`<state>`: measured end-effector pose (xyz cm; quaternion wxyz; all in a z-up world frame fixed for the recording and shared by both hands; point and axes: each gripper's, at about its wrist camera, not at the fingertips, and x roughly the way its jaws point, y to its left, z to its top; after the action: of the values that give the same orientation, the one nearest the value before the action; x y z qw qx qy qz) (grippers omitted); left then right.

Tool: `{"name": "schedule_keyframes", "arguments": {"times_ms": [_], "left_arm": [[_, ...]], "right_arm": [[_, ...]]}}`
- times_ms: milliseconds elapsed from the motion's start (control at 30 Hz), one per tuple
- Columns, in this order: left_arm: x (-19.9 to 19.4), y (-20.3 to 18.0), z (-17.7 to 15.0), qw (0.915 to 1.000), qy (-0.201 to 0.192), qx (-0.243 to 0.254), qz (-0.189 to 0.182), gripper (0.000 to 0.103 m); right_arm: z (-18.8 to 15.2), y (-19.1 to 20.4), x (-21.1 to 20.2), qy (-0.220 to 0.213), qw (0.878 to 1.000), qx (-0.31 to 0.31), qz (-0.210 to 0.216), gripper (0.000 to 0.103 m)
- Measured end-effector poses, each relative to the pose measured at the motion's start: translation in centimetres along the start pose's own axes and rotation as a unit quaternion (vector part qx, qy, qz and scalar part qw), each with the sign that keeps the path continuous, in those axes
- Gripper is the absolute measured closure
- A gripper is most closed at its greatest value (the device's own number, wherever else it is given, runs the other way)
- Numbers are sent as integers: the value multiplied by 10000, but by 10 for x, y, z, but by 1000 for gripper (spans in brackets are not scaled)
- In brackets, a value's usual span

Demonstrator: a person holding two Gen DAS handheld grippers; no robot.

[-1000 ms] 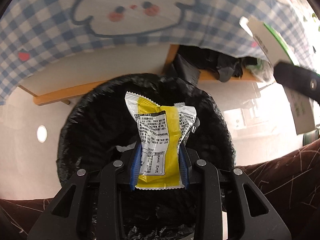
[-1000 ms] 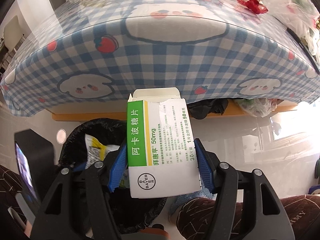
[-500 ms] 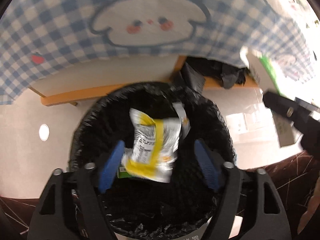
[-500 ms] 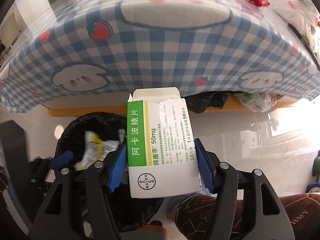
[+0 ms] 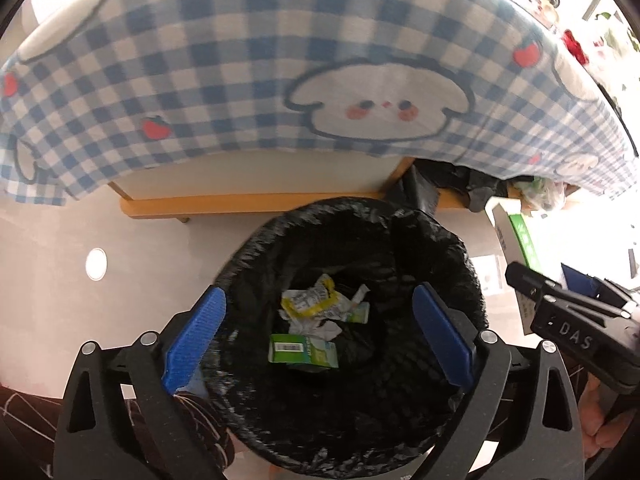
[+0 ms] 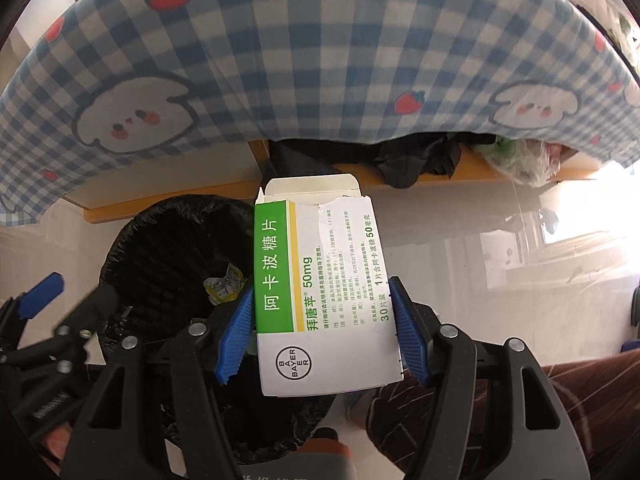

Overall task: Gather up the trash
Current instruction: 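Lower the Bayer box into the bin and open the right tool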

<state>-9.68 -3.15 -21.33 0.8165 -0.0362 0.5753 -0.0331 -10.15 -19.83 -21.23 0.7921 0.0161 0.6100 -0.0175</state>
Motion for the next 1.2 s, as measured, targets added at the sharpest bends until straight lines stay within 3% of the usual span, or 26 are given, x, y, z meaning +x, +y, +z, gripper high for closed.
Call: {"name": "schedule_keyframes", "arguments": {"times_ms": [667, 1100, 1200], "left_arm": [[-47, 45, -4, 9994, -204, -287, 29, 6], [-43, 65, -4, 9985, -93, -446, 290, 6], [-42, 67, -4, 9985, -72, -430, 344, 6]], "right_arm": [[-34, 77, 36, 79, 9982, -569, 168, 42], [-37, 105, 46, 73, 9967, -759, 270, 41], [-35, 104, 46, 11, 9967, -777, 231, 30]]}}
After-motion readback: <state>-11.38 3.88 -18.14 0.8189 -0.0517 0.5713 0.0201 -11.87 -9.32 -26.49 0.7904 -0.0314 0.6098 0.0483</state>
